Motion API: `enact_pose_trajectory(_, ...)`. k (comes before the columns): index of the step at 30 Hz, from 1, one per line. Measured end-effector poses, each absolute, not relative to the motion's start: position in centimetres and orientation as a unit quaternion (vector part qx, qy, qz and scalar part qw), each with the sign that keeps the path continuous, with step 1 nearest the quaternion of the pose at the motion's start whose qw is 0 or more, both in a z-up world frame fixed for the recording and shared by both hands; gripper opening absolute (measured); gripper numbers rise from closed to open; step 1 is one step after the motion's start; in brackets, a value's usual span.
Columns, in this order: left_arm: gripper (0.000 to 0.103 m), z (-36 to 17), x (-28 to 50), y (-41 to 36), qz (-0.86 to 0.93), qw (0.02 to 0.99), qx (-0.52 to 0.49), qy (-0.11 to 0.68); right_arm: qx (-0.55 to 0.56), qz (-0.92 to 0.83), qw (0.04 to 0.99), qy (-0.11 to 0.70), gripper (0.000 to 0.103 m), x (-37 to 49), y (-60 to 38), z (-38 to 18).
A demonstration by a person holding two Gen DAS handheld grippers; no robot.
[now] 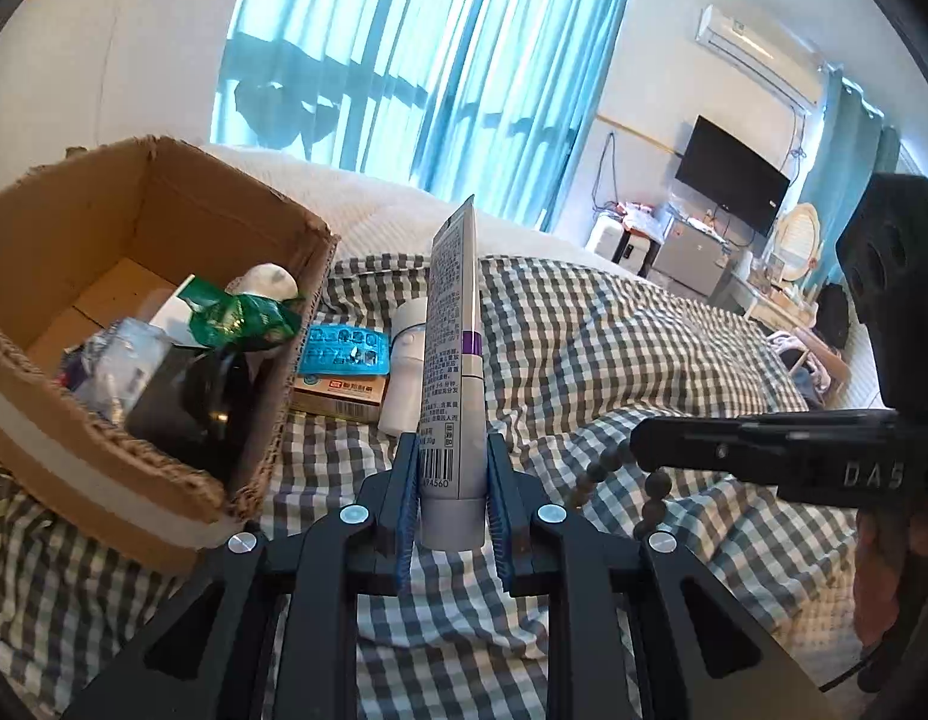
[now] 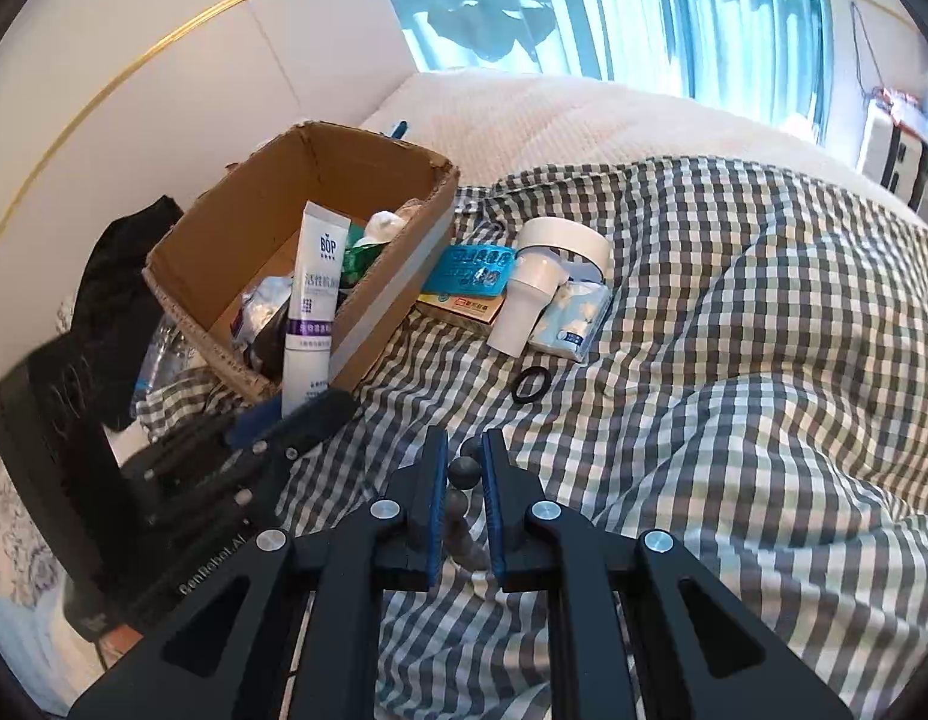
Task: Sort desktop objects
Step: 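Carry the toothpaste tube over the box while the right gripper grasps and carries the bead bracelet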
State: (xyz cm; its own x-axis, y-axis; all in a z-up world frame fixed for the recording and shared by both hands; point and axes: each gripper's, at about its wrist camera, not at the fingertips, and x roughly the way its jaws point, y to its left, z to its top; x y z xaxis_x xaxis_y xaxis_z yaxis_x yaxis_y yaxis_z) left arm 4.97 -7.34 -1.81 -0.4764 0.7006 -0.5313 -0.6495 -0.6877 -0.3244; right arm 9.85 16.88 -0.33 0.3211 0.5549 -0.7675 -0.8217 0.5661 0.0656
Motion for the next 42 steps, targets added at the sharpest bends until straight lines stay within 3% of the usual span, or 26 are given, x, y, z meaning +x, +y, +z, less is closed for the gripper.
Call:
enact_pose_trajectory(11,0.021,1.2,4.1,-10.2,0.876,0.375,-0.3,-0.043,-0.186,0.478,0.787,0.343,0.011,6.2,20.0,4.5)
enact_pose_trajectory(19,0.021,4.6,-0.6,-12.3,0.899,0.34,-0.274,-0.027,-0.193,0.526,0.773,0.297,0.011,5.2,27.8,8.9)
enact_pose_trajectory(30,0.021,1.0,-9.0,-14.8,0.909,0.293,-0.294,-0.026,-0.202,0.558,0.742,0.313,0.012,8.6,37.6,4.6)
enact_pose_trajectory(31,0.021,0.5,-9.4,-14.9,0.909,0.291,-0.296,-0.028,-0.2,0.559,0.741,0.313,0.022,8.9,37.9,4.3)
enact_pose_trajectory(32,0.023,0.2,-9.6,-14.9,0.913,0.288,-0.288,-0.02,-0.198,0.56,0.742,0.311,0.043,9.2,38.2,4.2)
enact_pose_trajectory(33,0.027,0.1,-9.4,-14.9,0.916,0.291,-0.276,-0.006,-0.197,0.556,0.749,0.303,0.053,9.3,38.3,4.1)
enact_pose_trajectory(34,0.049,0.1,-9.2,-14.7,0.916,0.301,-0.265,0.009,-0.198,0.548,0.758,0.292,0.058,9.5,38.2,4.1)
enact_pose_trajectory(36,0.084,0.1,-8.7,-14.2,0.916,0.309,-0.254,0.036,-0.203,0.544,0.763,0.283,0.058,9.7,37.9,4.2)
enact_pose_trajectory(40,0.095,-0.1,-7.2,-13.2,0.923,0.3,-0.235,0.058,-0.21,0.528,0.775,0.277,0.058,10.6,35.7,4.8)
enact_pose_trajectory(42,0.095,-0.2,-6.7,-12.9,0.924,0.295,-0.233,0.068,-0.214,0.518,0.782,0.272,0.058,10.9,33.9,5.2)
